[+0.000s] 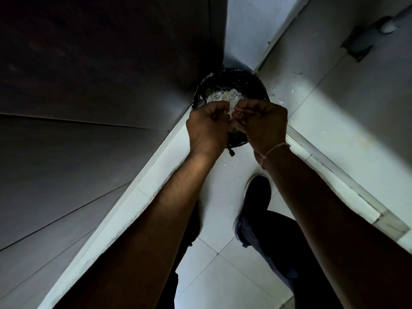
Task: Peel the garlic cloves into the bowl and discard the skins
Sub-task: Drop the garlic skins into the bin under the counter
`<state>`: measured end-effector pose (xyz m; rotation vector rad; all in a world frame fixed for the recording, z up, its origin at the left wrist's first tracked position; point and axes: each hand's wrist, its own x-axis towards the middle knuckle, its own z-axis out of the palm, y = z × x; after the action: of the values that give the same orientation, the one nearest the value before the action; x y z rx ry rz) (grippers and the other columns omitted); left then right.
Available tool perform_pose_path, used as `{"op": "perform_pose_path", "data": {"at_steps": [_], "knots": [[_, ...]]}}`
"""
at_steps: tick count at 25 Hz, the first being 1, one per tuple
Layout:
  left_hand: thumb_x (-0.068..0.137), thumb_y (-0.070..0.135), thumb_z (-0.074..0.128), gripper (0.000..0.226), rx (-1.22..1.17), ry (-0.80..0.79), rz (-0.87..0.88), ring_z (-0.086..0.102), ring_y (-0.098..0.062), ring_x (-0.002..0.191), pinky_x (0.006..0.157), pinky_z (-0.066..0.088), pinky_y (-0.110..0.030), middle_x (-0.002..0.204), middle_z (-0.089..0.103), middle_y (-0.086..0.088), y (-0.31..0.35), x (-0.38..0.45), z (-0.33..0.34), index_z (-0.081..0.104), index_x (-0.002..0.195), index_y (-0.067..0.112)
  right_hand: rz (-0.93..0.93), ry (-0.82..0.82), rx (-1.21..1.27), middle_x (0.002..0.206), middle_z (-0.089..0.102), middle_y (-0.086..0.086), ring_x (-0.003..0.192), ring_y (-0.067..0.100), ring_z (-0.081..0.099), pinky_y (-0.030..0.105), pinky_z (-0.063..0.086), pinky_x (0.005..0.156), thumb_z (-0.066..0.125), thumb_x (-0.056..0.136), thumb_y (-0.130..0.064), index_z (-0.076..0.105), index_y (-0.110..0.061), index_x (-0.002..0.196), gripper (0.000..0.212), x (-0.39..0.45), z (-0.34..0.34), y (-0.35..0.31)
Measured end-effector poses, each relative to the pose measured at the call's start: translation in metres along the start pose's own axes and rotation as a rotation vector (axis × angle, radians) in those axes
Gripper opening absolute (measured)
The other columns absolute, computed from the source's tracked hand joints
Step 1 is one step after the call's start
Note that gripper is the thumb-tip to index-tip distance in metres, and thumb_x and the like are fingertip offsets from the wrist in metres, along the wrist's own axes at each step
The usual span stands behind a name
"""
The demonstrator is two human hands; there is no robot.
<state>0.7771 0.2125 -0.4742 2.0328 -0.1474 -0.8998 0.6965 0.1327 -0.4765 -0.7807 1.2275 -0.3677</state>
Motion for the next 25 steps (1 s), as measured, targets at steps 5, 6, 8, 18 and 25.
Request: {"op": "perform_pose_path", "data": {"at_steps": [5,6,8,18,25], "knots": [[0.095,-0.005,0.058,0.036,0.15,-0.05,0.144,0.071,-0.001,0.09,0.087,0.058,-0.023,0.093,0.075,0.014,0.0,-0.003,0.004,0.081,0.11,0.018,-0.083,-0.035,-0.166,0.112,0.07,0.028,0.11,0.039,0.07,0.044,0.06,0.095,0.059,0.09,0.022,0.066,0.01,0.118,0.032,0.007,0.002,0.004],[0.096,-0.005,0.058,0.035,0.124,-0.064,0.083,0.073,-0.009,0.097,0.092,0.059,-0.029,0.098,0.077,0.008,-0.001,-0.001,0.005,0.081,0.113,0.015,-0.123,-0.028,-0.2,0.113,0.07,0.026,0.111,0.038,0.069,0.047,0.058,0.099,0.059,0.09,0.022,0.067,0.008,0.119,0.033,0.008,0.002,0.005],[0.1,-0.003,0.059,0.029,0.01,-0.067,-0.061,0.072,-0.025,0.11,0.101,0.058,-0.043,0.112,0.078,-0.009,-0.003,0.004,0.004,0.078,0.118,0.009,-0.247,0.015,-0.359,0.112,0.072,0.02,0.11,0.032,0.07,0.05,0.055,0.103,0.058,0.09,0.02,0.069,0.006,0.12,0.035,0.008,0.002,0.007],[0.107,-0.005,0.048,0.027,-0.502,-0.136,-0.315,0.073,-0.031,0.097,0.094,0.062,-0.04,0.112,0.073,-0.025,0.009,-0.003,-0.003,0.068,0.125,-0.008,-0.56,-0.205,-0.799,0.121,0.07,0.009,0.108,-0.007,0.06,0.01,0.045,0.104,0.057,0.094,0.011,0.066,0.002,0.13,0.038,-0.018,-0.003,0.009],[0.106,-0.004,0.05,0.028,-0.585,-0.127,-0.285,0.072,-0.036,0.113,0.097,0.061,-0.042,0.123,0.07,-0.029,0.009,0.001,-0.009,0.064,0.129,-0.011,-0.512,-0.211,-0.826,0.141,0.06,0.01,0.134,0.018,0.053,0.022,0.035,0.119,0.05,0.093,0.012,0.054,0.001,0.144,0.053,-0.009,0.002,0.009]]}}
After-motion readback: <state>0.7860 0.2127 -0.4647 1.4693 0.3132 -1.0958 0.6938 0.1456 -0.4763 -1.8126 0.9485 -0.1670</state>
